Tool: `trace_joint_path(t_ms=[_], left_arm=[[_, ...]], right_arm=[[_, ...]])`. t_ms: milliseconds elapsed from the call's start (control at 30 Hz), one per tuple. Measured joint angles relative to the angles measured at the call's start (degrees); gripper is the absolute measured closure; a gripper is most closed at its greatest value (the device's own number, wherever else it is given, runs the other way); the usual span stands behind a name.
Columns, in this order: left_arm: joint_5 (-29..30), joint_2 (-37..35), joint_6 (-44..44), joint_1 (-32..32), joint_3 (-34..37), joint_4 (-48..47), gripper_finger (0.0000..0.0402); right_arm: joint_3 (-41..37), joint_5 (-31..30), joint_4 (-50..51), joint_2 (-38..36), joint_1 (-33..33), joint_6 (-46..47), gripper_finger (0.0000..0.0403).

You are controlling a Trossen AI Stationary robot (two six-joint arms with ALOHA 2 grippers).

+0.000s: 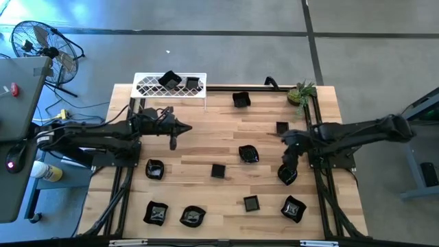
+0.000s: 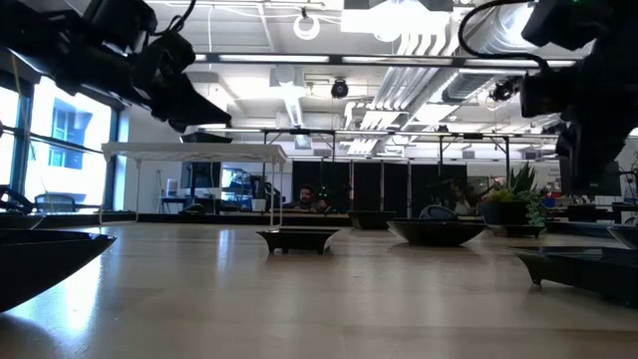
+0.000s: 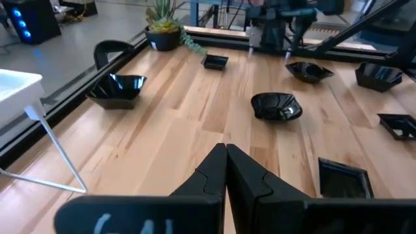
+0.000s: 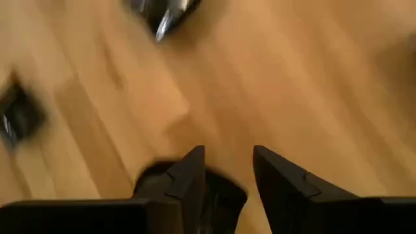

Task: Pick & Place Mini shaped plates
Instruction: Put the black leaf-shaped plate on the shelf

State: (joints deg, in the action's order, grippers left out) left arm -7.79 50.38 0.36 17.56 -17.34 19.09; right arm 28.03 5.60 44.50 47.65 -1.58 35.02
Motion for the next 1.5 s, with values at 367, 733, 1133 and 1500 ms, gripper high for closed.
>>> trace_joint_path(t_ms=[367, 733, 1133, 1500], left_arm=[[-0.7, 3.6, 0.6, 0.0, 0.0, 0.7, 0.0401], [-0.7, 3.6, 0.7, 0.0, 0.0, 0.5, 0.0401], [-0.8, 3.6, 0.7, 0.0, 0.0, 0.4, 0.0401], [-0.8, 3.6, 0.6, 0.0, 0.0, 0.4, 0.0401]], right_arm=[[2.6, 11.5, -4.0, 17.8, -0.7, -13.1, 0.0274], [11.7, 7.2, 4.5, 31.2, -2.4, -25.2, 0.0274], [14.9, 9.9, 6.9, 40.9, -0.7, -38.0, 0.0289], [15.0, 13.8, 7.5, 40.5, -0.6, -37.3, 0.0394]])
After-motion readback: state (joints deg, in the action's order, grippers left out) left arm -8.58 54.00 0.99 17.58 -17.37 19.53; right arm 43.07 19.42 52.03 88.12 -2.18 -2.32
